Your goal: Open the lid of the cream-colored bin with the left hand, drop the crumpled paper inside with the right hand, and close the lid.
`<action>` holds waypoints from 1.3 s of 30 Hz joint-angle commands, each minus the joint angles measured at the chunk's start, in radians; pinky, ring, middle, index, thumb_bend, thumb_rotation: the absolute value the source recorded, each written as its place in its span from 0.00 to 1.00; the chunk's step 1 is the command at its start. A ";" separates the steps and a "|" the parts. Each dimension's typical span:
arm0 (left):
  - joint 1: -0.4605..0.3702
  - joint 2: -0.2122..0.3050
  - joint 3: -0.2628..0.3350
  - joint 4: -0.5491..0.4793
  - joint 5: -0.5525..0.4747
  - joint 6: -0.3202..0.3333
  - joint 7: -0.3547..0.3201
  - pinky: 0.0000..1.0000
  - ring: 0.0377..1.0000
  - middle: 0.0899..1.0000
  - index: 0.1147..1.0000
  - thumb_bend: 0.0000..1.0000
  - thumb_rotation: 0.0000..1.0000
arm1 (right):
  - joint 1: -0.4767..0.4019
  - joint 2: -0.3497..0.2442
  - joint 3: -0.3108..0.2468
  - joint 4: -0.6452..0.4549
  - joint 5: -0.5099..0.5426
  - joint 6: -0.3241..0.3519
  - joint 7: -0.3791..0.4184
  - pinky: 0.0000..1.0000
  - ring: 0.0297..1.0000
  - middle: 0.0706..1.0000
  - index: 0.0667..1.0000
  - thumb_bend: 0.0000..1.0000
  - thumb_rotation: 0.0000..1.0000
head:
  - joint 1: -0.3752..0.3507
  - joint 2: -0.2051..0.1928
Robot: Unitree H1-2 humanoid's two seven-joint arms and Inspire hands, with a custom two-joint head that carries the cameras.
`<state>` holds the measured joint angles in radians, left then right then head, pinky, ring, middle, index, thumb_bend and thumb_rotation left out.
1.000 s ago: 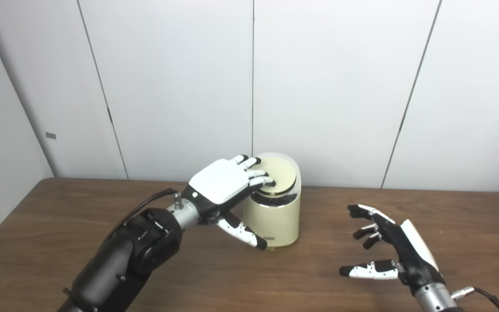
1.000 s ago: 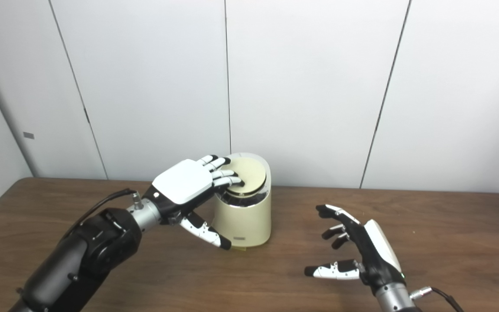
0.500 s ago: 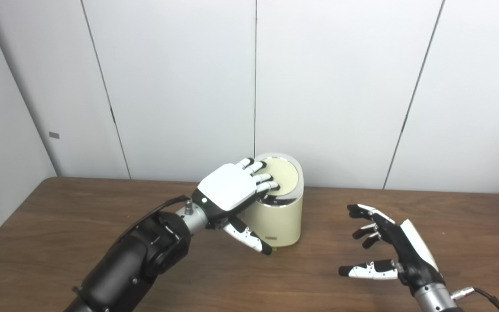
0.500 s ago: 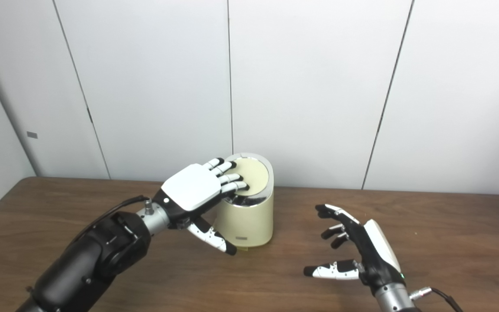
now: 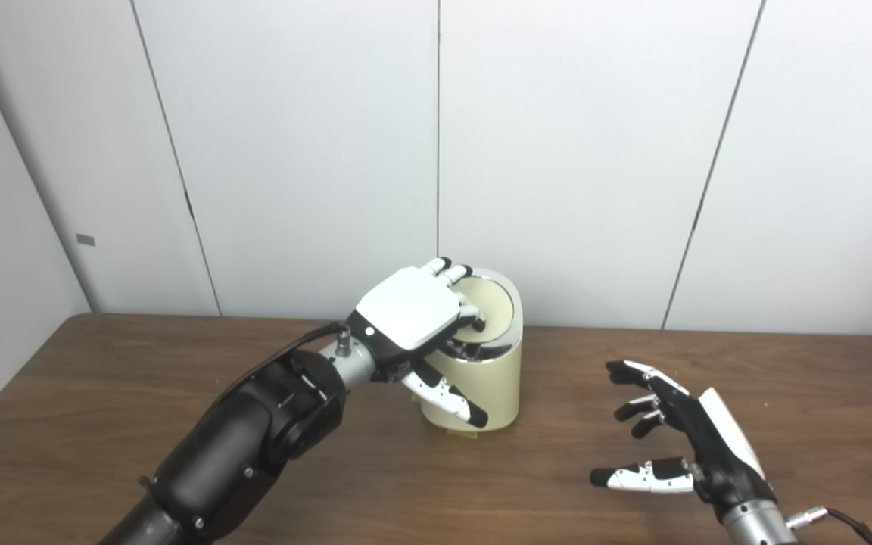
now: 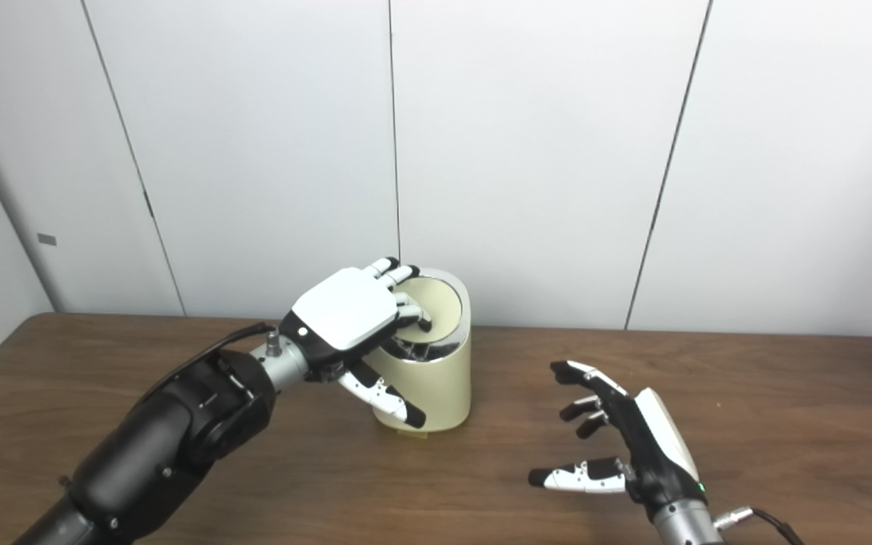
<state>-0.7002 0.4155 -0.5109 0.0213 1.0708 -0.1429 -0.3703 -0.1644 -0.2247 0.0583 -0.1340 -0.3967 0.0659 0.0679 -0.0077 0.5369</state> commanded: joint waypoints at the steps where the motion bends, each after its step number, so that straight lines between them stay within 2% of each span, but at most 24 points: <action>1: 0.027 0.021 -0.048 0.031 -0.008 -0.015 -0.129 1.00 0.98 0.72 0.70 1.00 0.81 | -0.037 -0.013 -0.013 -0.036 0.009 -0.023 -0.013 0.49 0.61 0.78 0.78 0.80 0.04 | 0.000 0.001; 5: 0.025 0.026 -0.067 0.035 -0.041 -0.022 -0.181 1.00 0.95 0.70 0.66 1.00 0.82 | -0.038 -0.015 -0.014 -0.039 0.012 -0.023 -0.011 0.49 0.61 0.78 0.78 0.80 0.03 | 0.001 0.004; 13: 0.016 0.031 -0.085 0.035 -0.080 -0.022 -0.232 1.00 0.91 0.69 0.62 1.00 0.84 | -0.046 -0.021 -0.016 -0.031 0.000 -0.028 -0.018 0.49 0.61 0.77 0.78 0.80 0.04 | 0.005 0.006; 18: 0.024 0.032 -0.063 0.022 -0.110 -0.010 -0.208 1.00 0.90 0.68 0.63 1.00 0.81 | -0.048 -0.016 -0.017 -0.032 0.003 -0.024 -0.019 0.49 0.61 0.78 0.78 0.80 0.04 | 0.005 0.004; 21: 0.036 0.034 -0.027 0.002 -0.117 -0.007 -0.127 1.00 0.90 0.69 0.66 1.00 0.77 | -0.048 -0.018 -0.017 -0.030 0.000 -0.026 -0.018 0.49 0.61 0.77 0.78 0.80 0.03 | 0.006 0.002; 23: 0.057 0.025 0.034 -0.017 -0.148 0.005 -0.049 1.00 0.92 0.73 0.71 0.99 0.74 | -0.049 -0.018 -0.019 -0.024 0.002 -0.032 -0.020 0.49 0.61 0.78 0.78 0.80 0.03 | 0.006 0.001; 27: 0.095 -0.005 0.153 -0.028 -0.215 0.004 0.105 0.98 0.89 0.77 0.76 0.87 0.64 | -0.050 -0.018 -0.021 -0.023 0.000 -0.029 -0.021 0.49 0.61 0.78 0.78 0.80 0.05 | 0.004 0.002; 29: 0.114 -0.022 0.211 -0.020 -0.241 -0.004 0.191 0.97 0.89 0.79 0.79 0.85 0.66 | -0.050 -0.019 -0.022 -0.023 -0.002 -0.030 -0.023 0.49 0.61 0.78 0.79 0.80 0.05 | 0.006 0.002; 31: 0.131 -0.039 0.256 -0.021 -0.264 0.004 0.235 0.99 0.91 0.82 0.82 0.84 0.68 | -0.050 -0.020 -0.024 -0.021 -0.001 -0.032 -0.023 0.49 0.61 0.78 0.79 0.80 0.05 | 0.008 0.001; 32: 0.140 -0.049 0.278 -0.024 -0.277 0.009 0.255 1.00 0.94 0.86 0.86 0.83 0.67 | -0.050 -0.022 -0.025 -0.019 0.002 -0.034 -0.023 0.49 0.61 0.77 0.79 0.80 0.05 | 0.009 0.001; 34: 0.157 -0.065 0.312 -0.021 -0.295 0.004 0.297 0.99 0.95 0.89 0.88 0.81 0.65 | -0.051 -0.023 -0.027 -0.016 0.006 -0.035 -0.022 0.49 0.61 0.77 0.79 0.80 0.05 | 0.009 0.001; 36: 0.171 -0.076 0.334 -0.016 -0.299 -0.007 0.336 0.91 0.94 0.90 0.90 0.81 0.65 | -0.051 -0.023 -0.028 -0.013 0.006 -0.038 -0.023 0.49 0.61 0.77 0.79 0.80 0.05 | 0.011 0.001; 39: 0.189 -0.085 0.353 -0.009 -0.320 -0.012 0.368 0.90 0.94 0.91 0.91 0.80 0.64 | -0.051 -0.023 -0.027 -0.011 0.005 -0.038 -0.023 0.49 0.61 0.77 0.78 0.80 0.04 | 0.011 0.002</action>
<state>-0.4860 0.3339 -0.1690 0.0237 0.7671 -0.1428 -0.0391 -0.1786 -0.2284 0.0416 -0.1272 -0.3972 0.0674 0.0646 0.0031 0.5384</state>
